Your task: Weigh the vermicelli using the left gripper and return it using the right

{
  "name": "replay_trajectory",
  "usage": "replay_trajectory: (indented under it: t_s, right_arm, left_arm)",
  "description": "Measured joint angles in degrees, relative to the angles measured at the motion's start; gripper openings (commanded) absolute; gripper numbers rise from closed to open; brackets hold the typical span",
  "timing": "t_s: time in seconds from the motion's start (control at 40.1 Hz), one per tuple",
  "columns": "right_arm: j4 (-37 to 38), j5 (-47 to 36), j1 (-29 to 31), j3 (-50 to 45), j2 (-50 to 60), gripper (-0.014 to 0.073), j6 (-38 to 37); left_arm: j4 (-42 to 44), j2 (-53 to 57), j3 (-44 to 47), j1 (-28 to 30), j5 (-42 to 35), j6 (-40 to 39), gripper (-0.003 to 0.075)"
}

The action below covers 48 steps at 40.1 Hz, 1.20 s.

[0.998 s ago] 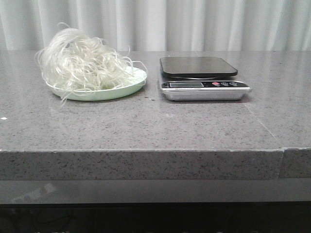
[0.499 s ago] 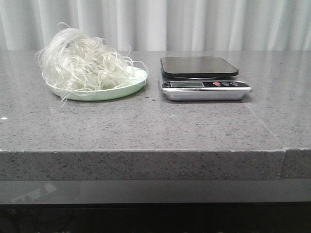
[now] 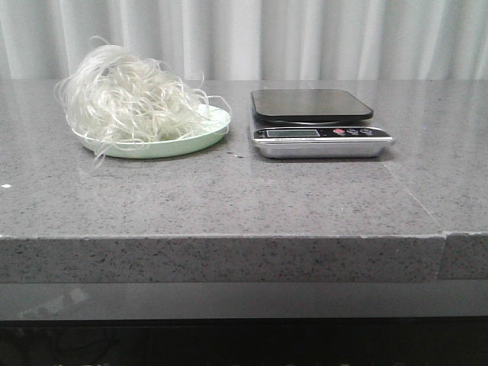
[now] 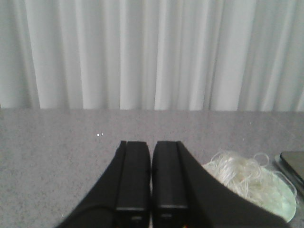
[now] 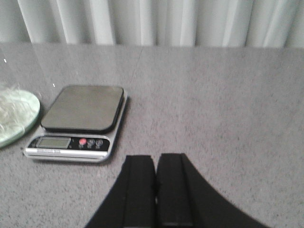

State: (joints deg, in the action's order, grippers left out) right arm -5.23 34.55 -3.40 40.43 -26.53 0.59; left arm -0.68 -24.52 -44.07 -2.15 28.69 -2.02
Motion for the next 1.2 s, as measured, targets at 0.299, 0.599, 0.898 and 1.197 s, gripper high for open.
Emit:
replay_trajectory:
  t_s: [0.299,0.599,0.898,1.197]
  right_arm:
    - [0.00,0.72,0.00,0.00,-7.86,0.0158,0.00]
    - [0.00,1.32,0.00,0.00,-12.40,0.0173,0.45]
    - [0.00,1.59,0.00,0.00,-13.33,0.0551,3.25]
    - [0.00,1.80,0.00,0.00,-13.33,0.0577,3.49]
  left_arm:
    - [0.00,-7.17,1.33,0.00,4.25,0.00,0.0155]
    - [0.00,-10.65,1.33,0.00,4.67,0.00,0.0155]
    - [0.00,-12.48,1.33,0.00,7.16,0.70,0.0459]
    - [0.00,-17.17,0.77,-3.22,7.54,2.74,0.0525]
